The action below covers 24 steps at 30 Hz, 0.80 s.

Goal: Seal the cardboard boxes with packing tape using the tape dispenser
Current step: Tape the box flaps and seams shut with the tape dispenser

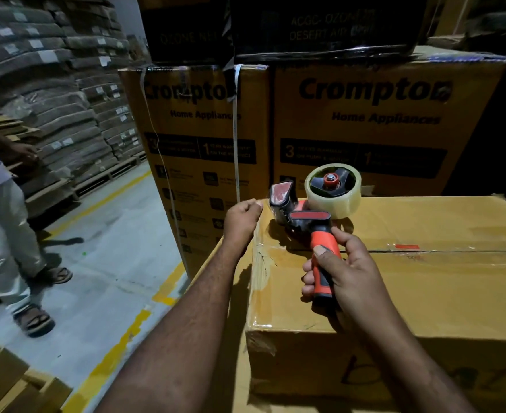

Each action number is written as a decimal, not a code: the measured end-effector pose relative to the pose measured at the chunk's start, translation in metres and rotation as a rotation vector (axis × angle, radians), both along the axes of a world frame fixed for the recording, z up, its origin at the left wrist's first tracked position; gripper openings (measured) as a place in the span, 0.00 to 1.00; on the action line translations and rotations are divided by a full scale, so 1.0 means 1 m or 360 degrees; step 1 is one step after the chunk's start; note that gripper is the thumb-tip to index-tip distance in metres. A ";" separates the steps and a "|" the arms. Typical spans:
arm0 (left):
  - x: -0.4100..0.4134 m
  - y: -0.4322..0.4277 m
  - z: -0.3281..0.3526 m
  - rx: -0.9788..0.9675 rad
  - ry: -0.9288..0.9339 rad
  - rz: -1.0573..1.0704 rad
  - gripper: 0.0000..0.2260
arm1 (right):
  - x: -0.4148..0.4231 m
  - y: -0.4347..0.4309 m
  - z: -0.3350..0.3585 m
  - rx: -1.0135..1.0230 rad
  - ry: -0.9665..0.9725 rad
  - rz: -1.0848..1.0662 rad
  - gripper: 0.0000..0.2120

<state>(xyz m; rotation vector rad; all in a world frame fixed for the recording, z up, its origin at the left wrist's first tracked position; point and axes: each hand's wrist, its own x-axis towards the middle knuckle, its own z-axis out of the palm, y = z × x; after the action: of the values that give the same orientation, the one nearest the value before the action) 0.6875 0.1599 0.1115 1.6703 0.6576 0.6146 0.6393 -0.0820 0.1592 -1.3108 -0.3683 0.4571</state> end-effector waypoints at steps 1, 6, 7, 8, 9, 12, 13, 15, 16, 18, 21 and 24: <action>-0.001 -0.001 0.003 0.0034 0.0004 0.0005 0.10 | 0.000 0.000 0.000 -0.0009 -0.0012 -0.0001 0.24; -0.004 -0.004 0.015 0.0008 0.0180 -0.0052 0.16 | 0.000 0.002 -0.002 -0.0027 -0.0052 -0.0006 0.25; -0.008 -0.006 0.020 0.0043 0.0234 -0.0083 0.16 | 0.000 0.003 -0.003 -0.0028 -0.0060 -0.0001 0.25; -0.011 -0.008 0.024 0.0079 0.0266 -0.0108 0.17 | 0.000 0.003 -0.003 -0.0031 -0.0069 0.0003 0.24; -0.012 -0.009 0.029 0.0110 0.0291 -0.0127 0.18 | 0.000 0.004 -0.004 -0.0036 -0.0075 0.0007 0.24; -0.019 -0.013 0.038 0.0115 0.0367 -0.0240 0.16 | -0.002 0.006 -0.004 -0.0042 -0.0108 -0.0013 0.24; -0.022 -0.014 0.040 0.0114 0.0414 -0.0288 0.16 | -0.003 0.006 -0.004 -0.0048 -0.0122 -0.0034 0.23; -0.029 -0.015 0.040 0.0132 0.0522 -0.0347 0.18 | -0.002 0.007 -0.004 -0.0053 -0.0146 -0.0071 0.23; -0.033 -0.017 0.039 0.0127 0.0548 -0.0366 0.19 | -0.002 0.006 -0.005 -0.0048 -0.0151 -0.0083 0.23; -0.044 -0.023 0.039 0.0129 0.0569 -0.0397 0.20 | -0.003 0.005 -0.005 -0.0050 -0.0166 -0.0096 0.25; -0.060 -0.034 0.041 0.0122 0.0571 -0.0426 0.20 | -0.003 0.003 -0.006 -0.0057 -0.0184 -0.0089 0.25; -0.084 -0.050 0.037 0.0143 0.0583 -0.0461 0.20 | -0.002 0.005 -0.007 -0.0079 -0.0261 -0.0111 0.26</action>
<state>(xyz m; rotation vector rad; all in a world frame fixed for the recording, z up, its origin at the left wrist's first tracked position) 0.6035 0.1103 0.1489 1.9398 0.6350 0.1315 0.6370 -0.0768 0.1517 -1.4092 -0.4487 0.3027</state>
